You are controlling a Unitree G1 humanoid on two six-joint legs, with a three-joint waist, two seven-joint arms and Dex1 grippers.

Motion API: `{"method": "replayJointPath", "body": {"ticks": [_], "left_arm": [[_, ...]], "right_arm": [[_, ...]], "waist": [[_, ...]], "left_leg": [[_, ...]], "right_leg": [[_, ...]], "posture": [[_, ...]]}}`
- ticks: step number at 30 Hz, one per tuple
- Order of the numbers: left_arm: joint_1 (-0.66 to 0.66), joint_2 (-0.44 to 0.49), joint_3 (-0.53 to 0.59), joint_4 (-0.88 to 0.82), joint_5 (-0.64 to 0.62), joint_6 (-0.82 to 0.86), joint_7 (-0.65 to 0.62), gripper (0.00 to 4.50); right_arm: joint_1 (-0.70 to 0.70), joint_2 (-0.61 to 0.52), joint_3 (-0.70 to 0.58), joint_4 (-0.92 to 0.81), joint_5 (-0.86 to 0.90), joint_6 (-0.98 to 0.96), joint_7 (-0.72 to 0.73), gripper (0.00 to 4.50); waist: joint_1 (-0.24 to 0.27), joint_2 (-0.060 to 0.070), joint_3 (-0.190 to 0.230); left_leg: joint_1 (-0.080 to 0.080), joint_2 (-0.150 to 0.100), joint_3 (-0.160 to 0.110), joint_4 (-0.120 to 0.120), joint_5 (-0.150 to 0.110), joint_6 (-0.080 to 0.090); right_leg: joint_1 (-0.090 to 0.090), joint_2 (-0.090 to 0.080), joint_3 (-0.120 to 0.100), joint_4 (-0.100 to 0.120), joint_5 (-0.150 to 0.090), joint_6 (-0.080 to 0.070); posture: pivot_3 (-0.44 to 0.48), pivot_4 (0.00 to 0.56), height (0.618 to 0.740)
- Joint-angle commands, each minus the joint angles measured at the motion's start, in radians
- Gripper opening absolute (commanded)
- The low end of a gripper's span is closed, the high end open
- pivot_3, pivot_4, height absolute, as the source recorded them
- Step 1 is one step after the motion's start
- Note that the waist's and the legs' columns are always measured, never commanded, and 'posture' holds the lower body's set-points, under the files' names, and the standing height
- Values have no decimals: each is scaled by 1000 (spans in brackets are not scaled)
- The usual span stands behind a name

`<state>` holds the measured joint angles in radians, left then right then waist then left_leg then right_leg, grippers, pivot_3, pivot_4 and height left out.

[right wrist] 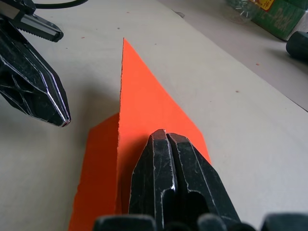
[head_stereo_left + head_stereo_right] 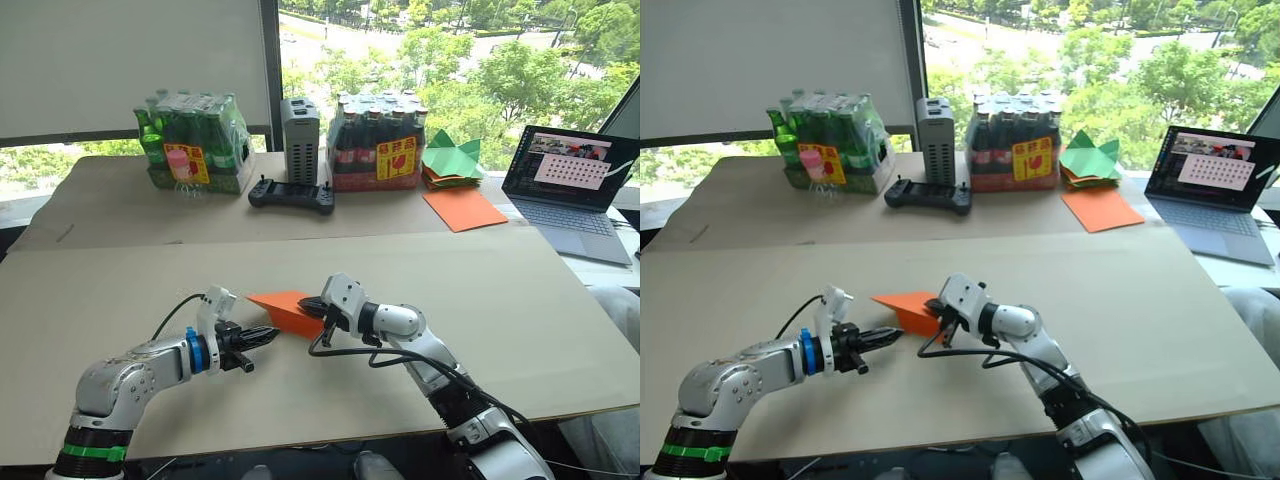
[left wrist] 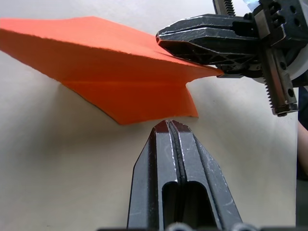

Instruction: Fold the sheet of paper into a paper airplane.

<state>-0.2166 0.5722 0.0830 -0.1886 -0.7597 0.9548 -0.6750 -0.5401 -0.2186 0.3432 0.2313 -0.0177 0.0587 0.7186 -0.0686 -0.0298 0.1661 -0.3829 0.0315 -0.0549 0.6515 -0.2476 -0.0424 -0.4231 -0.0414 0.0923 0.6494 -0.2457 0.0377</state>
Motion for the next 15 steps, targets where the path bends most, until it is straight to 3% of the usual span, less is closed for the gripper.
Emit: {"method": "replayJointPath", "body": {"ticks": [1,15], "left_arm": [[-27,-5,20,-16,-4,-16,-5,0],[-7,9,83,-41,-43,26,-17,0]], "right_arm": [[9,-5,-4,-31,-5,-6,2,57],[54,-17,33,-6,-38,-24,31,57]], "waist": [[0,0,0],[-1,0,0]], "left_leg": [[0,0,0,0,0,0],[0,0,0,1,0,0]], "right_leg": [[0,0,0,0,0,0],[0,0,0,0,0,0]], "posture": [[0,150,740],[0,150,740]]}}
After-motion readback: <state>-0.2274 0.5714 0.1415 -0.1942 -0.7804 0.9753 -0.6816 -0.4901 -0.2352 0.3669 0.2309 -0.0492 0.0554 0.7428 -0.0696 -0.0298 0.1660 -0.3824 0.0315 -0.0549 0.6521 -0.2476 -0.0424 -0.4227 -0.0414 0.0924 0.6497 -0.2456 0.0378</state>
